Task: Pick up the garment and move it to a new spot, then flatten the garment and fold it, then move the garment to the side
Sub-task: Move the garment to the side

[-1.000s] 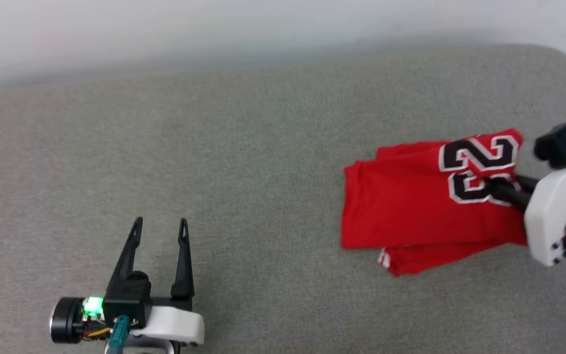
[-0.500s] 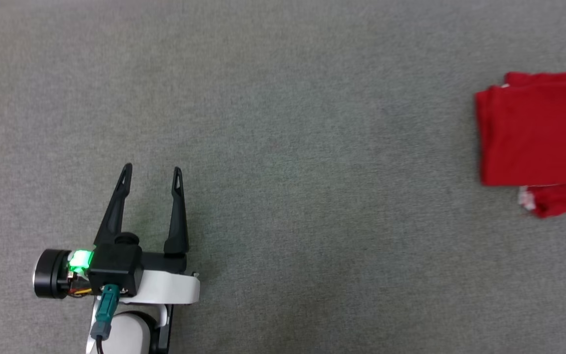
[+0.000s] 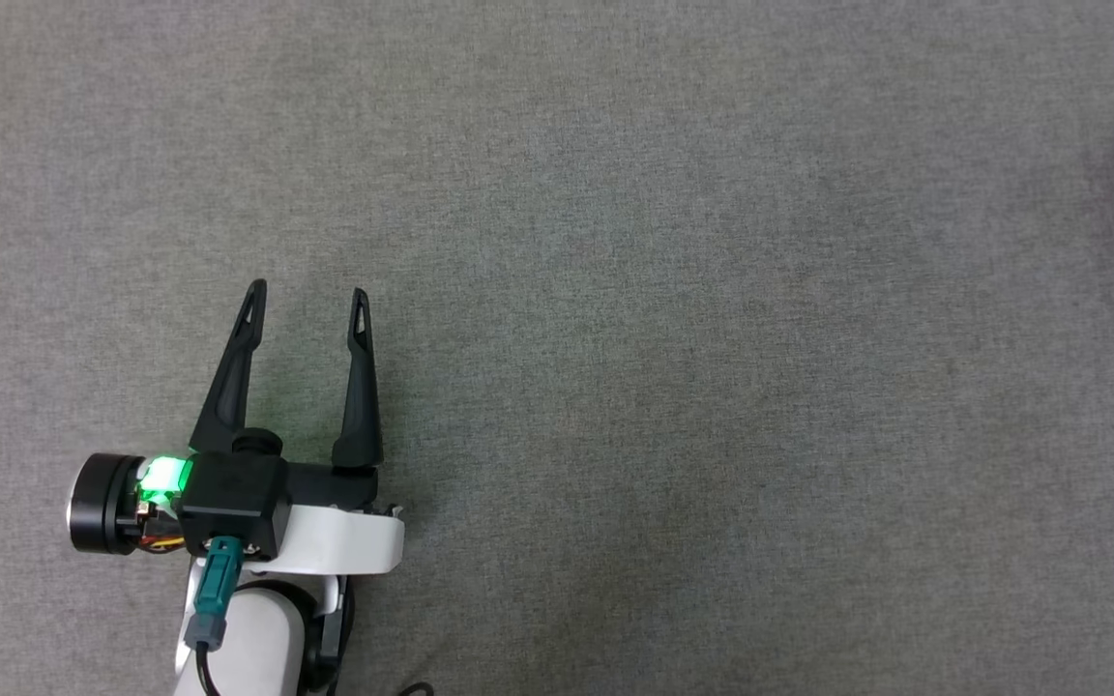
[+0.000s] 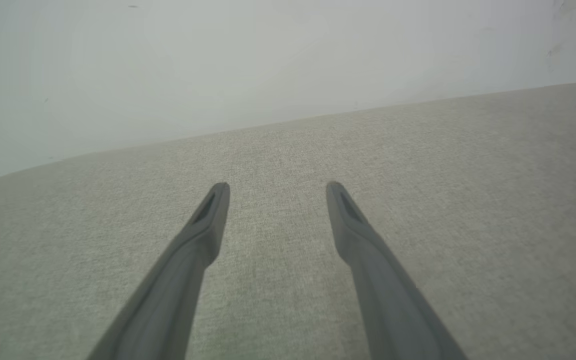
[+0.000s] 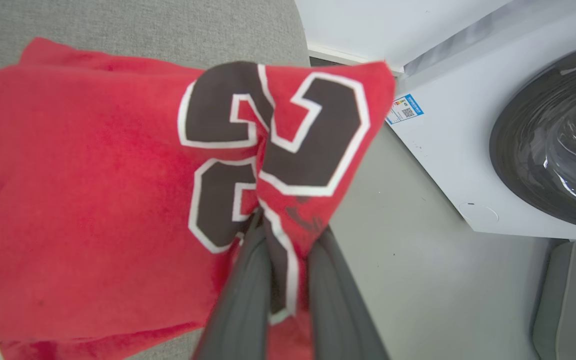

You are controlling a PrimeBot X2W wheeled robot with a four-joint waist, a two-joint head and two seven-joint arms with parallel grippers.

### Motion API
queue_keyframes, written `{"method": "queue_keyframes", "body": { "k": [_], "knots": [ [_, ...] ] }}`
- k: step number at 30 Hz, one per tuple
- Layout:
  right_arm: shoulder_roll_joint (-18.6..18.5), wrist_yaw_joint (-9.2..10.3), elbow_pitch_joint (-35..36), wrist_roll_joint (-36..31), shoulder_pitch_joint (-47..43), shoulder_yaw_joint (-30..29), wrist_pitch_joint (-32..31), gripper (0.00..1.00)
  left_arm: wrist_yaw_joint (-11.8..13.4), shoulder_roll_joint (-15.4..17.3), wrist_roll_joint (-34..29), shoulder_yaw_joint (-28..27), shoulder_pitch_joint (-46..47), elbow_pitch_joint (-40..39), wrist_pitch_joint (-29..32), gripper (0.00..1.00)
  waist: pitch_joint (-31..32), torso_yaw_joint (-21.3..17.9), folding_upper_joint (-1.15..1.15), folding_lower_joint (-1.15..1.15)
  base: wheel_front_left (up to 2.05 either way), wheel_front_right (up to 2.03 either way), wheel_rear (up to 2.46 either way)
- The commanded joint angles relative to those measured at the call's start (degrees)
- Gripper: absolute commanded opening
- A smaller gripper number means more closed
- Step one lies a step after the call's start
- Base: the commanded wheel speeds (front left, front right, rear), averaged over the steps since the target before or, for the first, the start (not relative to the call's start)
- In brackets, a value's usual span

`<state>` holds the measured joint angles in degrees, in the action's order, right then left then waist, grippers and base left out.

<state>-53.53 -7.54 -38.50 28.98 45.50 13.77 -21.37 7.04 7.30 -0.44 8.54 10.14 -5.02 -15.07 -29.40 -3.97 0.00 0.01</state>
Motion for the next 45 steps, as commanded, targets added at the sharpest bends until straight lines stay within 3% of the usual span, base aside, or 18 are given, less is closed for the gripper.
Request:
{"method": "queue_keyframes", "body": {
  "k": [1, 2, 3, 10, 20, 29, 39, 45],
  "knots": [
    [0.8, 0.10, -0.9, -1.0, 0.7, -0.7, 0.0, 0.06, 0.2, 0.3, -0.1, 0.0, 0.6, 0.2, -0.1, 1.00, 0.4, 0.0, 0.00, -0.01, 0.00, 0.00, 0.00],
    [1.5, 0.10, -1.3, -1.6, 0.8, -1.0, 0.2, 0.20, 0.3, 0.3, 0.0, 0.0, 0.4, 0.3, -0.1, 1.00, 0.8, -0.1, 0.00, -0.01, 0.00, 0.00, 0.00],
    [2.0, 0.10, -1.6, -2.2, 1.0, -1.5, 0.5, 1.00, 0.4, 0.4, 0.1, 0.0, 0.2, 0.4, -0.1, 1.00, 1.2, -0.1, 0.00, -0.01, 0.00, 0.00, 0.00],
    [4.6, 0.10, -1.3, -8.1, 0.4, -3.9, 4.7, 1.00, 1.1, 0.2, 0.7, 0.0, -2.0, 1.1, -0.1, 1.00, 6.1, -0.3, 0.00, -0.01, 0.00, 0.00, 0.00],
    [11.4, 0.10, 6.3, -15.0, -5.2, -12.0, 20.6, 1.00, 1.9, -0.6, 1.7, -0.3, -7.6, 2.4, -0.1, 1.00, 14.8, 0.6, 0.00, -0.01, 0.00, 0.00, 0.00],
    [23.8, 0.09, 18.0, -19.9, -12.5, -16.7, 32.6, 1.00, 1.6, -0.7, 2.4, -1.1, -10.9, 3.5, -0.1, 1.00, 20.6, 3.2, 0.00, -0.01, 0.00, 0.00, 0.00],
    [37.6, 0.09, 28.1, -20.4, -24.2, -13.0, 35.9, 1.00, 1.2, -1.0, 2.9, -1.9, -14.5, 4.5, -0.1, 1.00, 25.9, 5.6, 0.00, -0.01, 0.00, 0.00, 0.00],
    [43.0, 0.09, 29.7, -20.1, -31.5, -12.1, 36.4, 1.00, 0.8, -1.3, 3.3, -2.5, -15.8, 5.1, -0.1, 1.00, 27.7, 6.4, 0.00, -0.01, 0.00, 0.00, 0.00]
  ]
}}
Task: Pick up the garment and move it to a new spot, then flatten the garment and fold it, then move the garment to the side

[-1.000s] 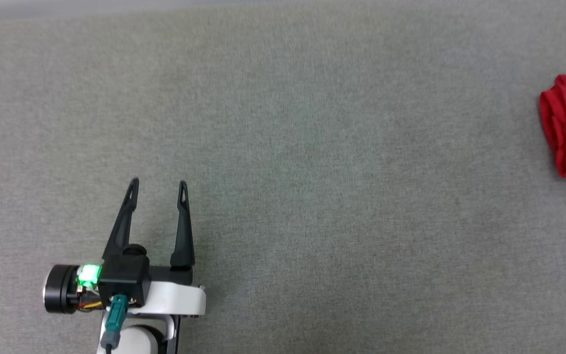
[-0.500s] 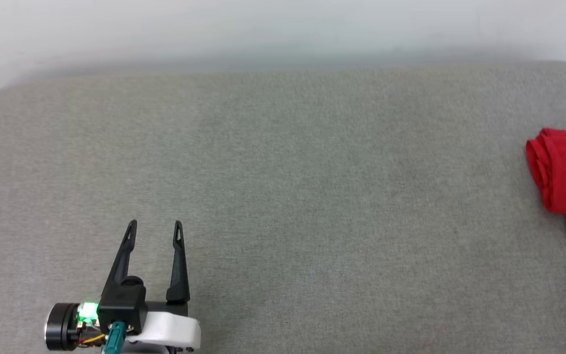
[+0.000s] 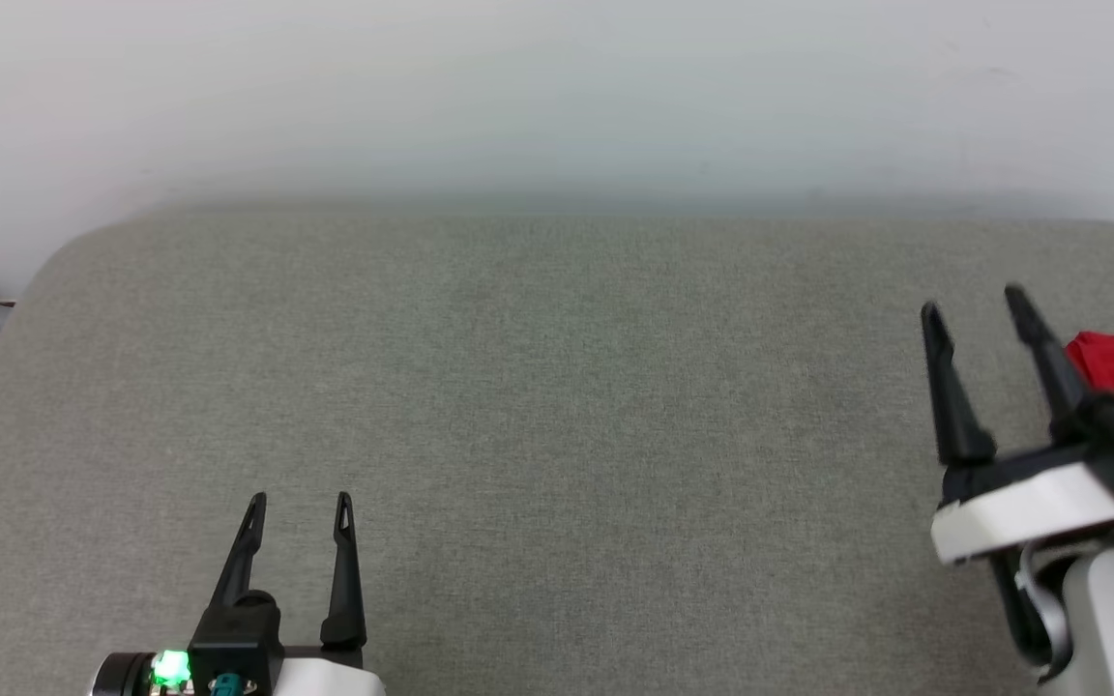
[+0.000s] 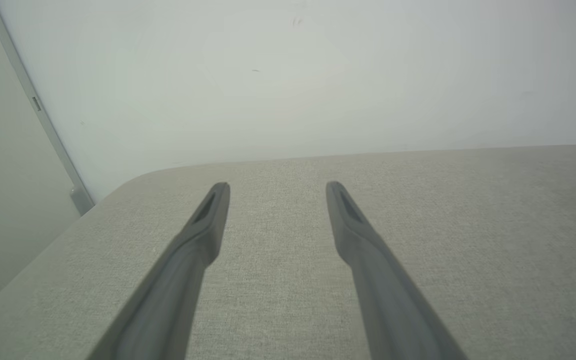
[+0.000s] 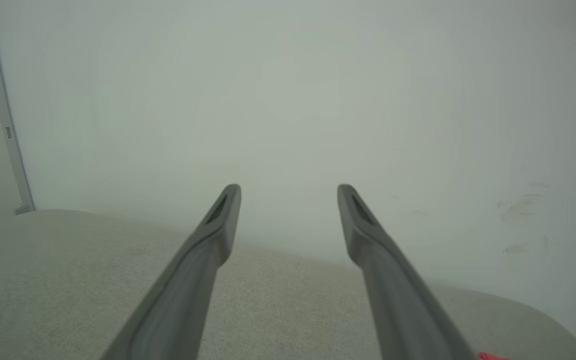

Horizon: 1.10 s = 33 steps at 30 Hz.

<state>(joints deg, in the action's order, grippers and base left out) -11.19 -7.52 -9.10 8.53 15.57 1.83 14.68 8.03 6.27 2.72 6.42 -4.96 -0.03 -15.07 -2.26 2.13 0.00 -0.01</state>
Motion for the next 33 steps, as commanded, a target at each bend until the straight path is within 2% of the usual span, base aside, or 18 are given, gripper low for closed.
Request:
{"method": "queue_keyframes", "body": {
  "k": [1, 7, 15, 22, 33],
  "knots": [
    [1.3, 0.07, 0.3, 0.5, -2.8, -0.2, 0.3, 1.00, -0.2, -0.3, 0.2, -0.5, -0.7, 0.2, -0.1, 1.00, 0.9, 0.4, 0.00, 0.01, 0.00, 0.00, 0.00],
    [4.2, 0.07, -0.7, 1.5, -8.9, -1.7, 0.5, 1.00, -0.6, -0.6, 0.8, -1.0, -1.9, 0.6, -0.1, 1.00, 2.4, 0.3, 0.00, 0.01, 0.00, 0.00, 0.00],
    [6.8, 0.06, 2.9, 1.0, -16.2, -3.9, 0.5, 1.00, -1.4, -0.9, 1.1, -1.8, -3.2, 0.6, -0.1, 1.00, 3.9, -0.5, 0.00, 0.01, 0.00, 0.00, 0.00],
    [7.9, 0.06, 6.5, -0.4, -21.5, -3.9, 0.5, 1.00, -2.4, -0.9, 1.1, -2.1, -4.0, 0.8, -0.1, 1.00, 4.8, -0.9, 0.00, 0.01, 0.00, 0.00, 0.00],
    [8.4, 0.06, 7.9, -1.3, -25.1, -3.8, 0.5, 1.00, -3.3, -1.2, 0.8, -2.3, -4.6, 1.2, -0.1, 1.00, 5.4, -1.4, 0.00, 0.01, 0.00, 0.00, 0.00]
  ]
}}
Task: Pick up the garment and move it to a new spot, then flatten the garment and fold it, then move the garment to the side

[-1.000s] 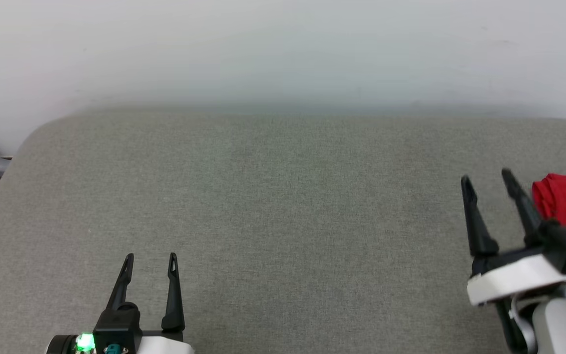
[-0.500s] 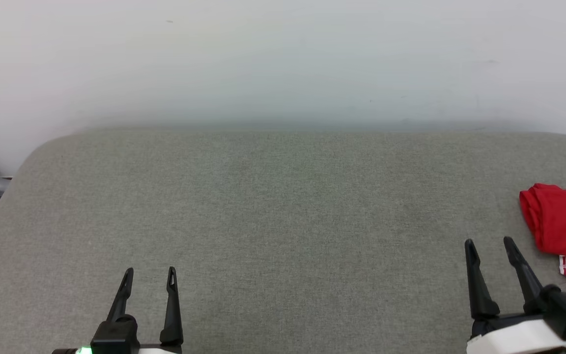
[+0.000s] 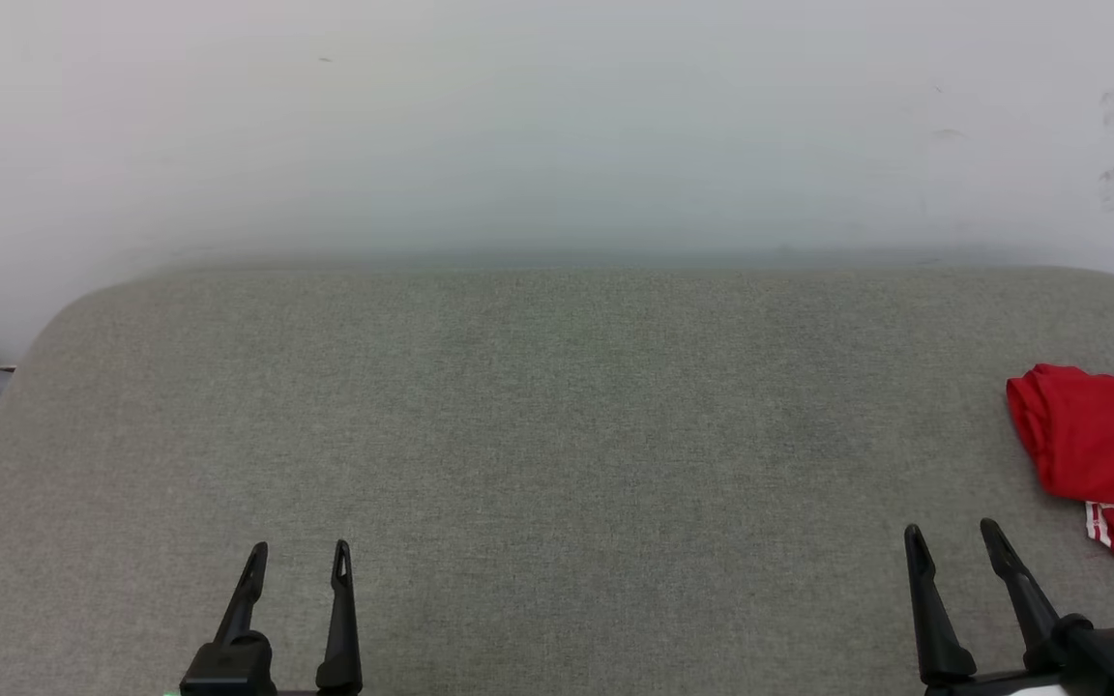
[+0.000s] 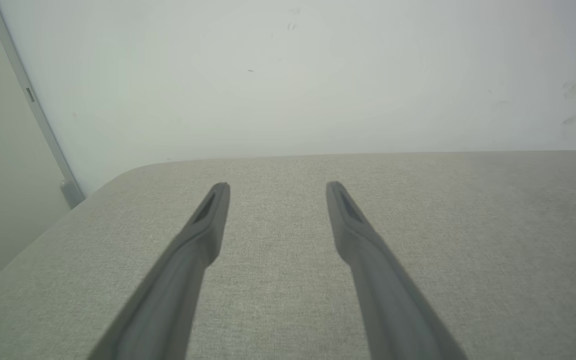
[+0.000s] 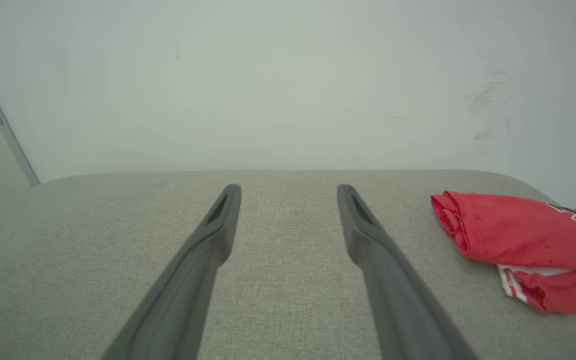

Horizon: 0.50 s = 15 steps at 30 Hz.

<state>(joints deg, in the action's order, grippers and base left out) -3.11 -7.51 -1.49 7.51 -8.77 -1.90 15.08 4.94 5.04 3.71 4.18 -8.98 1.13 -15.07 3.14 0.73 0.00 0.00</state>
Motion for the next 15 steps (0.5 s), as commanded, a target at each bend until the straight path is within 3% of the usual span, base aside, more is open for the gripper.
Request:
{"method": "queue_keyframes", "body": {
  "k": [1, 7, 8, 12, 15],
  "knots": [
    [0.3, 0.05, 0.3, -0.3, -0.8, -0.2, 0.1, 1.00, -0.3, 0.0, -0.2, -0.1, -0.6, 0.1, -0.1, 1.00, 0.0, 0.0, 0.00, 0.00, 0.00, 0.00, 0.00],
    [0.4, 0.05, 0.3, -0.4, -0.8, -0.3, 0.1, 1.00, -0.8, -0.2, -0.2, -0.3, -0.8, 0.8, -0.1, 1.00, 0.1, 0.0, 0.00, 0.00, 0.00, 0.00, 0.00],
    [0.1, -0.01, -0.2, -0.1, -0.3, -0.2, 0.0, 0.00, -0.7, -0.1, 0.0, -0.3, -0.2, 1.0, 0.0, 0.00, 0.1, 0.0, 0.00, 0.00, 0.00, 0.00, 0.00],
    [0.1, -0.01, -2.3, 0.2, -0.9, 0.0, -0.1, 0.00, -0.7, -0.3, 0.1, -0.2, -0.7, 3.1, 0.2, 0.00, 0.1, 0.0, 0.00, 0.00, 0.00, 0.00, 0.00],
    [0.0, -0.01, -2.5, 3.9, -0.4, 0.1, -0.7, 0.00, -1.2, -0.4, 3.9, -0.6, 0.0, 3.5, 1.0, 0.00, 0.0, 0.0, 0.00, 0.00, 0.00, 0.00, 0.00]
  ]
}}
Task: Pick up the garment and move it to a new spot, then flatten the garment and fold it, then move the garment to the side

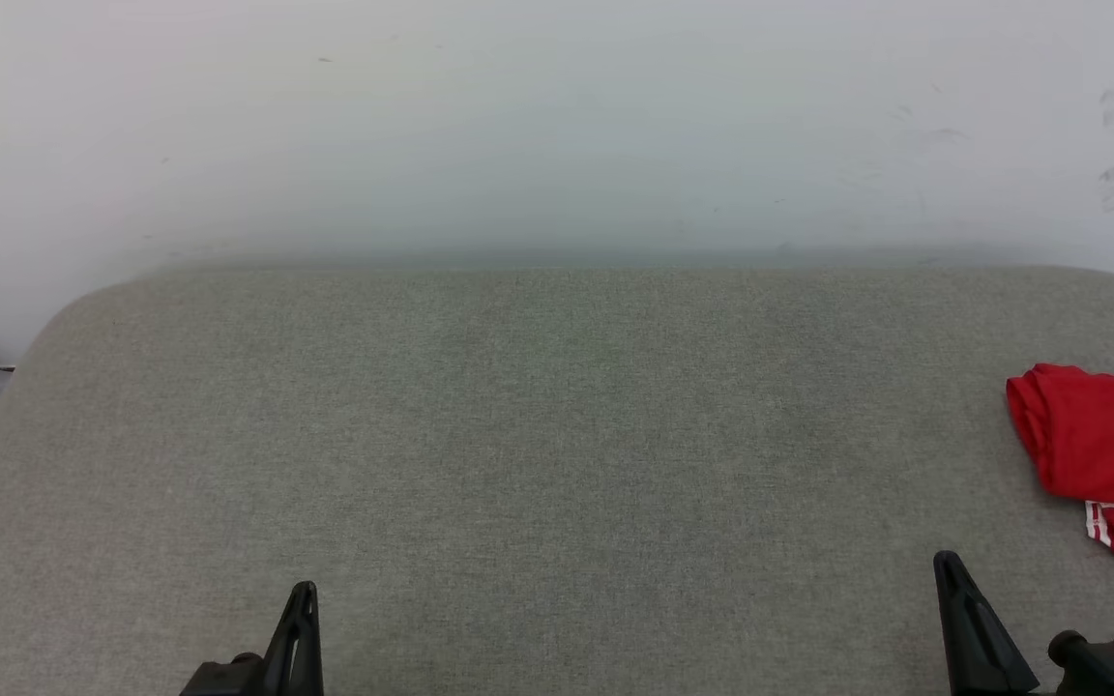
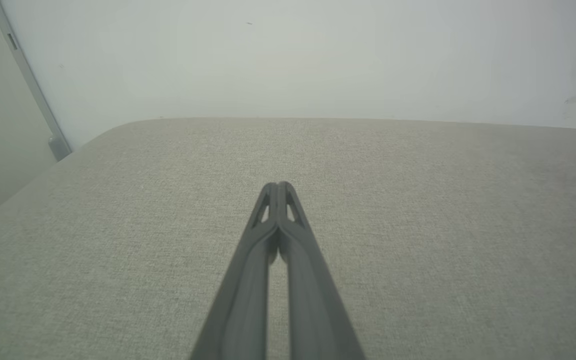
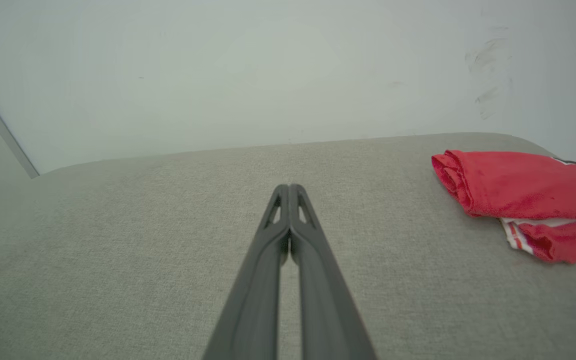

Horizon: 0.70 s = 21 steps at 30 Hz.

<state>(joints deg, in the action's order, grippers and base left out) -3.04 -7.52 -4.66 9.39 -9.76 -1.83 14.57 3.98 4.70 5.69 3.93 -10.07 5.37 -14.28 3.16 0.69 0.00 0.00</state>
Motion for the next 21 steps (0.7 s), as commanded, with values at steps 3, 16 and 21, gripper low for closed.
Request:
{"method": "queue_keyframes", "body": {
  "k": [3, 16, 21],
  "knots": [
    [-0.3, 0.00, 0.3, 5.8, 1.3, 0.0, -1.0, 0.00, -0.7, -0.1, 5.6, -0.7, 1.7, -0.3, 1.1, 0.00, -0.1, 0.0, 0.00, 0.00, 0.00, 0.00, 0.00],
    [-0.9, 0.01, -1.4, 20.2, 4.1, 0.0, -3.8, 0.00, -2.6, -0.4, 19.9, -2.4, 4.5, 1.3, 4.6, 0.00, -0.5, -0.1, 0.00, 0.00, 0.00, 0.00, 0.00],
    [-1.1, 0.01, -2.0, 25.0, 5.0, 0.0, -4.9, 0.00, -3.3, -0.5, 24.9, -3.0, 5.4, 1.8, 5.7, 0.00, -0.6, -0.1, 0.00, 0.00, 0.00, 0.00, 0.00]
  ]
}}
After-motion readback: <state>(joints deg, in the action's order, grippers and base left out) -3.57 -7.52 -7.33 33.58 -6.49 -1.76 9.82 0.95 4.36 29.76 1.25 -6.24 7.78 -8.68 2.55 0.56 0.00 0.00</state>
